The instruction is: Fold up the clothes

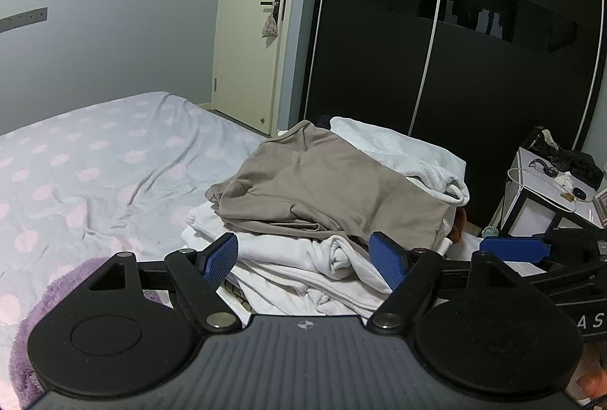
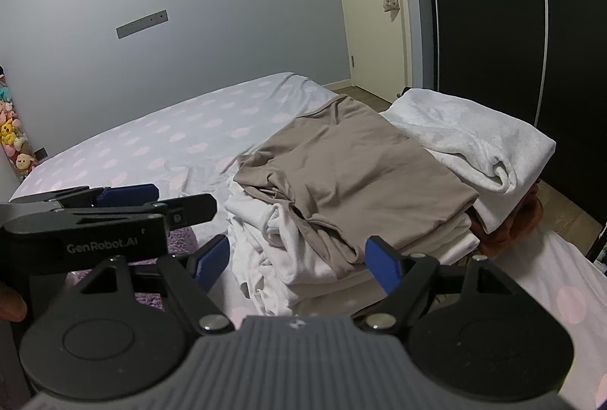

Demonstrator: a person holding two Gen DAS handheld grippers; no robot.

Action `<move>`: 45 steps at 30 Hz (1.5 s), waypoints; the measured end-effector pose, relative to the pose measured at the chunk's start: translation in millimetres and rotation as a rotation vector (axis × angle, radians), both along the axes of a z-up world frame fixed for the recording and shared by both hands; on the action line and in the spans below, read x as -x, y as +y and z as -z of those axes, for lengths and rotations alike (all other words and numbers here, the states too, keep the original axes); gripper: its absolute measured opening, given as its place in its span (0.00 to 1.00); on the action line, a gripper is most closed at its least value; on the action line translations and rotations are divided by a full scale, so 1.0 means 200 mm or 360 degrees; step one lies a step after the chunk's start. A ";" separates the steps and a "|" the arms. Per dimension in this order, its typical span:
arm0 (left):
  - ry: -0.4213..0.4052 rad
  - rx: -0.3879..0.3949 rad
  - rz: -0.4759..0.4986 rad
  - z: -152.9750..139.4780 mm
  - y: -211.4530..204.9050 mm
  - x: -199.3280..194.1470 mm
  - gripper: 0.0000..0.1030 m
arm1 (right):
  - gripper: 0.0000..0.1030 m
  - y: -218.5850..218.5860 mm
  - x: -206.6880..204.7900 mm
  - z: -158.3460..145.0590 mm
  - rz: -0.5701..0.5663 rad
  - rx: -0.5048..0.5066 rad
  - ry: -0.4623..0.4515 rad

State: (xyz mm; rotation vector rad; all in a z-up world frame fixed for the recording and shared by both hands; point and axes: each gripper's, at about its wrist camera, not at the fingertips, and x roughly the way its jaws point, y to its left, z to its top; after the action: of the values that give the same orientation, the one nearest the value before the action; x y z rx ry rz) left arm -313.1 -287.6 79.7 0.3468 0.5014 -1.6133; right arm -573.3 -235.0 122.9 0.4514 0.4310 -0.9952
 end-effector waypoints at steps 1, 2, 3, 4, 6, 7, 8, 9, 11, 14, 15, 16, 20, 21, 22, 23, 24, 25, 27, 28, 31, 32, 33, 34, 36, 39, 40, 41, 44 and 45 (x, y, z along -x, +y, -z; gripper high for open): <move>-0.0005 -0.0001 0.0002 0.00 0.00 0.00 0.73 | 0.79 0.00 0.00 0.00 -0.0001 0.0002 -0.0002; -0.0013 0.0000 0.0004 0.00 0.00 0.01 0.73 | 0.79 0.00 0.00 0.00 -0.0002 0.0004 -0.0003; -0.0021 0.0001 0.0006 0.00 0.00 0.01 0.73 | 0.79 0.00 0.00 0.00 -0.0003 0.0006 -0.0004; -0.0025 0.0001 0.0005 0.00 0.00 0.02 0.73 | 0.79 0.00 0.00 0.00 -0.0004 0.0008 -0.0005; -0.0028 0.0000 0.0003 0.00 0.00 0.02 0.73 | 0.79 0.00 0.00 0.00 -0.0003 0.0009 -0.0009; -0.0026 -0.0002 0.0004 0.00 0.00 0.02 0.73 | 0.79 0.00 0.01 0.00 -0.0003 0.0009 -0.0012; -0.0025 -0.0003 0.0003 0.00 0.00 0.02 0.73 | 0.79 0.00 0.01 0.00 -0.0002 0.0009 -0.0014; -0.0023 -0.0004 0.0003 0.00 0.00 0.02 0.73 | 0.79 0.00 0.01 0.00 -0.0002 0.0010 -0.0017; -0.0033 -0.0003 0.0005 0.00 0.00 0.02 0.73 | 0.79 0.00 0.01 0.00 -0.0001 0.0010 -0.0021; -0.0045 -0.0002 0.0004 0.00 0.00 0.03 0.73 | 0.79 0.00 0.01 0.00 0.0000 0.0009 -0.0028; -0.0046 -0.0005 0.0004 0.00 0.00 0.03 0.73 | 0.79 0.00 0.01 0.00 -0.0001 0.0007 -0.0030; -0.0047 -0.0007 0.0004 0.00 -0.01 0.03 0.73 | 0.79 0.00 0.02 0.00 -0.0001 0.0006 -0.0033; -0.0037 -0.0013 0.0008 0.00 0.00 0.03 0.73 | 0.79 0.00 0.02 0.00 0.0000 0.0005 -0.0042; -0.0040 -0.0013 0.0007 -0.01 -0.01 0.03 0.73 | 0.79 0.00 0.02 0.00 -0.0001 0.0006 -0.0043; -0.0046 -0.0012 0.0006 -0.01 -0.01 0.03 0.73 | 0.79 0.00 0.02 0.00 -0.0003 0.0006 -0.0044; -0.0052 -0.0011 0.0003 -0.01 -0.01 0.03 0.73 | 0.79 0.00 0.02 0.00 -0.0004 0.0005 -0.0046; -0.0053 -0.0012 0.0003 -0.01 -0.01 0.03 0.73 | 0.79 0.00 0.02 0.00 -0.0005 0.0005 -0.0046; -0.0055 -0.0013 0.0003 -0.01 -0.01 0.03 0.73 | 0.79 0.00 0.02 0.00 -0.0005 0.0004 -0.0046; -0.0058 -0.0014 0.0004 -0.01 0.00 0.04 0.73 | 0.79 0.00 0.02 0.00 -0.0007 0.0001 -0.0049; -0.0059 -0.0015 0.0004 -0.01 0.00 0.04 0.72 | 0.79 0.00 0.02 0.00 -0.0007 0.0001 -0.0049; -0.0056 -0.0015 0.0003 -0.01 0.00 0.04 0.72 | 0.79 -0.01 0.03 0.00 -0.0007 0.0002 -0.0051; -0.0053 -0.0016 0.0006 -0.01 0.00 0.04 0.72 | 0.79 -0.01 0.03 0.00 -0.0008 0.0003 -0.0052; -0.0050 -0.0016 0.0008 -0.01 0.00 0.04 0.71 | 0.79 -0.01 0.03 0.00 -0.0008 0.0003 -0.0052; -0.0047 -0.0016 0.0010 -0.01 0.00 0.04 0.71 | 0.79 -0.01 0.03 0.00 -0.0009 0.0004 -0.0052; -0.0048 -0.0018 0.0010 -0.01 0.00 0.04 0.71 | 0.79 -0.01 0.03 0.01 -0.0010 0.0006 -0.0050; -0.0048 -0.0020 0.0009 -0.01 0.00 0.04 0.71 | 0.79 0.00 0.03 0.01 -0.0010 0.0006 -0.0049; -0.0048 -0.0020 0.0009 -0.01 0.00 0.04 0.71 | 0.79 0.00 0.02 0.01 -0.0010 0.0006 -0.0048; -0.0047 -0.0021 0.0009 -0.01 0.00 0.04 0.71 | 0.79 0.00 0.02 0.01 -0.0010 0.0007 -0.0048; -0.0043 -0.0020 0.0017 -0.01 0.00 0.04 0.70 | 0.79 0.00 0.02 0.01 -0.0013 0.0011 -0.0048; -0.0041 -0.0019 0.0021 0.00 0.00 0.04 0.69 | 0.79 0.00 0.02 0.02 -0.0014 0.0012 -0.0048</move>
State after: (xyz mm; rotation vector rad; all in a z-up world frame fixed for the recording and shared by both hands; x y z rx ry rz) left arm -320.3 -287.3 80.5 0.3801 0.4907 -1.6171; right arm -578.0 -235.4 119.9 0.4567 0.4021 -0.9799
